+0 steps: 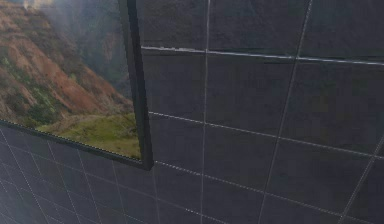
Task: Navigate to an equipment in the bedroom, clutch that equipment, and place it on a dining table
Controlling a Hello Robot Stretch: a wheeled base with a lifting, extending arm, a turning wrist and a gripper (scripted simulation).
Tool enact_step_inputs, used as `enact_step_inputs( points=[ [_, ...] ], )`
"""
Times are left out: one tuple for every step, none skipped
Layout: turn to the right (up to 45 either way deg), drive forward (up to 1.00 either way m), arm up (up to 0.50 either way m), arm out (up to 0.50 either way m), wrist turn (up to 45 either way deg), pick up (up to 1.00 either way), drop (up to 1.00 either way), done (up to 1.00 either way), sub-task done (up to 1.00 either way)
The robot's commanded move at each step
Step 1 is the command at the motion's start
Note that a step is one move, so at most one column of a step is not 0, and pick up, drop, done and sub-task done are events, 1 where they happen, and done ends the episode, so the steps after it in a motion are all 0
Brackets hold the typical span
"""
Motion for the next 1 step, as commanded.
enact_step_inputs(
  points=[
    [0.0,0.00,0.00,0.02,0.0,0.00,0.00,0.00,0.00]
  ],
)
